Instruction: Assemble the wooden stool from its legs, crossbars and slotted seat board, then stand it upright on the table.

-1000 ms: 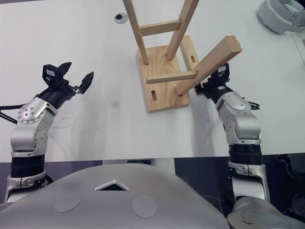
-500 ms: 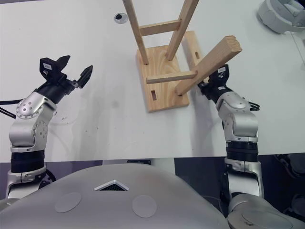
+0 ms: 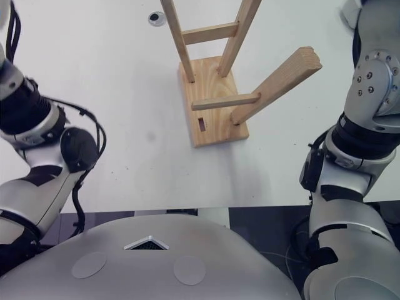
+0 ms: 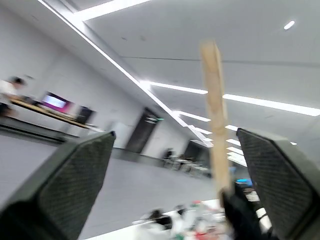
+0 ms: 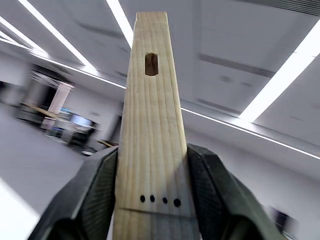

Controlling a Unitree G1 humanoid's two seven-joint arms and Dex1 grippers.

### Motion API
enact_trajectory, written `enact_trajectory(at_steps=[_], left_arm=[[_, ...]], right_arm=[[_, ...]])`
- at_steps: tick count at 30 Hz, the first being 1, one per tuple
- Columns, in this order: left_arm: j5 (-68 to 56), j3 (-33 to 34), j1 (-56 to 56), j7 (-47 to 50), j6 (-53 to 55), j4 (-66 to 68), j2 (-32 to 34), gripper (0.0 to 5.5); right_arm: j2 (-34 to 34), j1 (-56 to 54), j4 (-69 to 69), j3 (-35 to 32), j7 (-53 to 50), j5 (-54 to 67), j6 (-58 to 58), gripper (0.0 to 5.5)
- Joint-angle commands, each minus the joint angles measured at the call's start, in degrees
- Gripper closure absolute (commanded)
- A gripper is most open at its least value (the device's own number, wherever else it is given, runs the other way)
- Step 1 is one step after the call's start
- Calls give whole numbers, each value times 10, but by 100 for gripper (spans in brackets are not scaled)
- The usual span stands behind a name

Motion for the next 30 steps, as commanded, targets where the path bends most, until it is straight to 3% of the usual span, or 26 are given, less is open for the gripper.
enact_trajectory(at_steps=[1,4,8,11,23,29,30], left_arm=[[-95,29,-34,62,-30,13,19,103],[-147,34,-34,79,-53,-8,40,103],[-169,16,-17,94,-70,-27,60,176],[-182,4,-7,96,-78,-34,73,198],[-175,-28,21,78,-93,-28,109,420],[-167,-40,36,88,-105,-48,114,439],[-160,-41,44,89,-108,-53,117,441]], right_arm=[[-7,-1,-48,5,37,70,47,344],[-17,14,-70,3,42,94,74,344],[-23,18,-70,0,46,108,93,344],[-28,18,-65,4,49,104,101,344],[-28,7,-63,-6,47,102,95,344],[-38,13,-59,2,62,71,82,344],[-40,17,-59,4,66,67,82,307]])
